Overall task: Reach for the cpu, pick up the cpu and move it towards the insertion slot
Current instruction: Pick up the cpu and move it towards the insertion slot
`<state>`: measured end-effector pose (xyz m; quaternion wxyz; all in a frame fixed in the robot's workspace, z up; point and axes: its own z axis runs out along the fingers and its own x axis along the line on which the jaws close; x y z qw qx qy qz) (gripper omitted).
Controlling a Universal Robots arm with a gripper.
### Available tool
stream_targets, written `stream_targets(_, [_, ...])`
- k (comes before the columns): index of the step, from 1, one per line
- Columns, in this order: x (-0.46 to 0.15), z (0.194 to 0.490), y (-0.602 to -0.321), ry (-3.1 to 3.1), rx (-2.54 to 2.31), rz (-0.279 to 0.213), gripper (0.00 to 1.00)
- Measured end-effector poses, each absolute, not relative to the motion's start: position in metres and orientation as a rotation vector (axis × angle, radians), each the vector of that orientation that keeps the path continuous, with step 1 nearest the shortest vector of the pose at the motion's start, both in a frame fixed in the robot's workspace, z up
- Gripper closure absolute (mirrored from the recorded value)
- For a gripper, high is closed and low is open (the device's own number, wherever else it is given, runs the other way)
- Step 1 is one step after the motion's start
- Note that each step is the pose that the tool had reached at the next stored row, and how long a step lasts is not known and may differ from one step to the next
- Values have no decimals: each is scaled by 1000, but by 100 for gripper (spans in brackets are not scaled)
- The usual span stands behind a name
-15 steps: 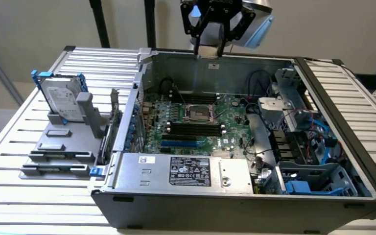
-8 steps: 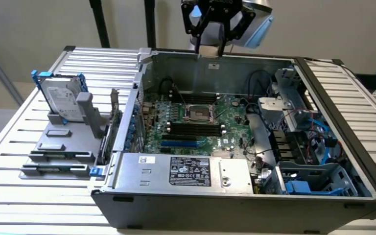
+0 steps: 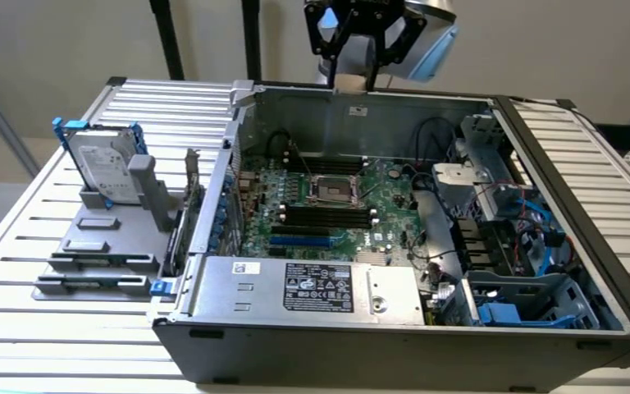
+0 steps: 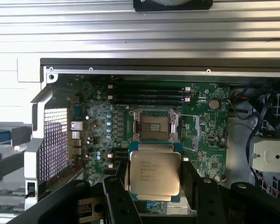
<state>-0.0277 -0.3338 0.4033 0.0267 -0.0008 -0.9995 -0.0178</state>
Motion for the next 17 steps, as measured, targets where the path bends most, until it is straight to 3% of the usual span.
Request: stream_targets(17, [-26,395,-327,-3106,-3,-55,45])
